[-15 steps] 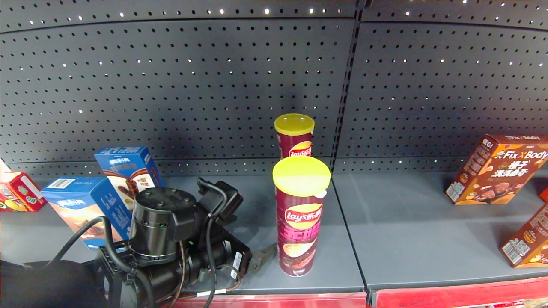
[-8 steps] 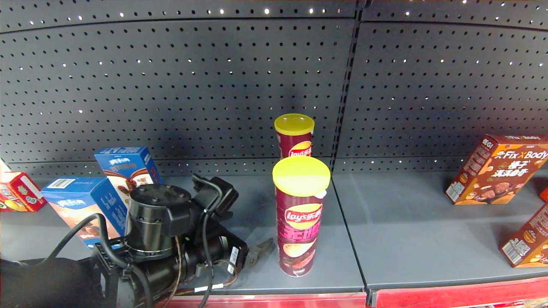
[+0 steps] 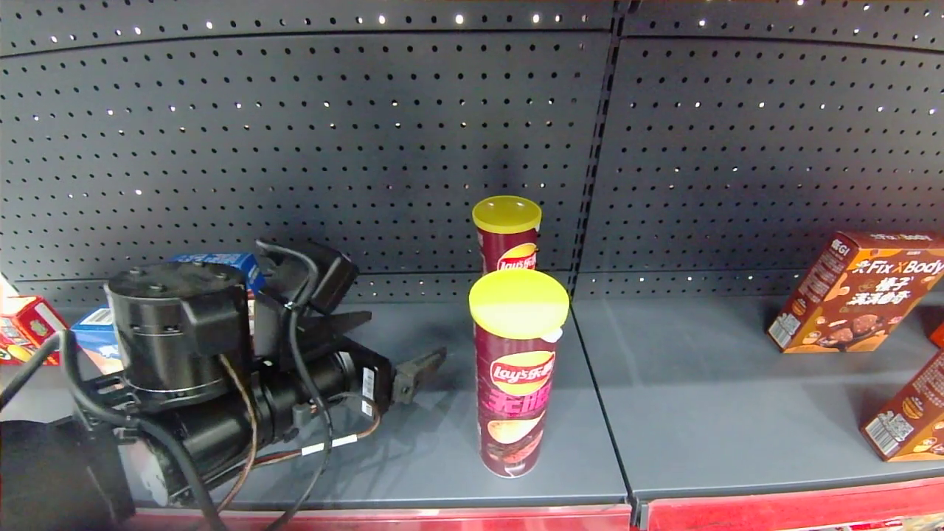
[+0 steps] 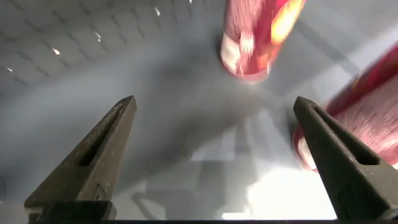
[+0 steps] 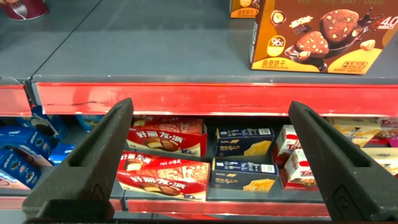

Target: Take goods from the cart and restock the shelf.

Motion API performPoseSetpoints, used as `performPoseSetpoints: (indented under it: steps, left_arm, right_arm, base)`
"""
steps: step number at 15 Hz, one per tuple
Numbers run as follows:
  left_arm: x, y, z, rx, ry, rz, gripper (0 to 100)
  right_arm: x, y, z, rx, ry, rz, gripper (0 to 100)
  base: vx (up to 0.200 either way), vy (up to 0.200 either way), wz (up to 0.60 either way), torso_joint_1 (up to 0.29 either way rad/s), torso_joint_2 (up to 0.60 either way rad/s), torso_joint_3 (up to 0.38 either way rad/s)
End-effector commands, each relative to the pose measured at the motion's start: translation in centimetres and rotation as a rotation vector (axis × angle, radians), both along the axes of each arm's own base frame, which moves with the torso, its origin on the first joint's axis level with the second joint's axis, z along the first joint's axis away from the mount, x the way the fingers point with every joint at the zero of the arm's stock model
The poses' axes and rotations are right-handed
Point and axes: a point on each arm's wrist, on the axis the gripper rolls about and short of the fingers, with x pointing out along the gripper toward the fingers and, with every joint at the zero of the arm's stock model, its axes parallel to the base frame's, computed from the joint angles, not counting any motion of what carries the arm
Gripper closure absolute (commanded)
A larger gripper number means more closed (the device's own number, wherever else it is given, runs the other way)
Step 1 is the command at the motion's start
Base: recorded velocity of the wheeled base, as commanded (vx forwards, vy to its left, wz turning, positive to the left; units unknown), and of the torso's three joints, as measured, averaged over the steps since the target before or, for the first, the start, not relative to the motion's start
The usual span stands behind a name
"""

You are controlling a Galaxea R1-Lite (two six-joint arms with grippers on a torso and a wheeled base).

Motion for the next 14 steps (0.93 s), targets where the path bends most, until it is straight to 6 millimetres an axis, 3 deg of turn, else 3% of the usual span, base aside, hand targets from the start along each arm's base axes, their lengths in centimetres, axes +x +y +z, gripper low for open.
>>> performPoseSetpoints:
  steps: [1, 4, 6, 9, 11, 12, 14]
  left_arm:
    - [-1.3, 1.3, 3.2, -0.068, -0.107, 0.012, 0]
    - [-2.7, 2.1, 4.6, -0.101, -0.161, 0.016, 0]
    - [-5.6, 4.3, 6.5, -0.140, -0.236, 0.040, 0]
    - [-9.3, 7.5, 6.7, -0.150, -0.276, 0.112, 0]
    - [-11.7, 9.2, 6.2, -0.151, -0.295, 0.153, 0]
    - [-14.0, 10.7, 5.3, -0.149, -0.310, 0.204, 0]
    - [-16.4, 12.0, 3.4, -0.142, -0.314, 0.259, 0]
  right_arm:
    - [0.0, 0.0, 0.0, 0.000, 0.001, 0.001, 0]
    - [0.0, 0.0, 0.0, 0.000, 0.001, 0.001, 0]
    - [0.0, 0.0, 0.0, 0.000, 0.001, 0.001, 0]
    - [0.0, 0.0, 0.0, 0.000, 0.001, 0.001, 0]
    - [0.0, 0.0, 0.0, 0.000, 0.001, 0.001, 0]
    - [0.0, 0.0, 0.0, 0.000, 0.001, 0.001, 0]
    - [0.0, 0.0, 0.0, 0.000, 0.001, 0.001, 0]
  base:
    - [0.000, 0.000, 0.00, 0.000, 0.00, 0.000]
    - [0.000, 0.000, 0.00, 0.000, 0.00, 0.000]
    - [0.000, 0.000, 0.00, 0.000, 0.00, 0.000]
    - [0.000, 0.000, 0.00, 0.000, 0.00, 0.000]
    - [0.000, 0.000, 0.00, 0.000, 0.00, 0.000]
    - [0.000, 0.000, 0.00, 0.000, 0.00, 0.000]
    - [0.000, 0.000, 0.00, 0.000, 0.00, 0.000]
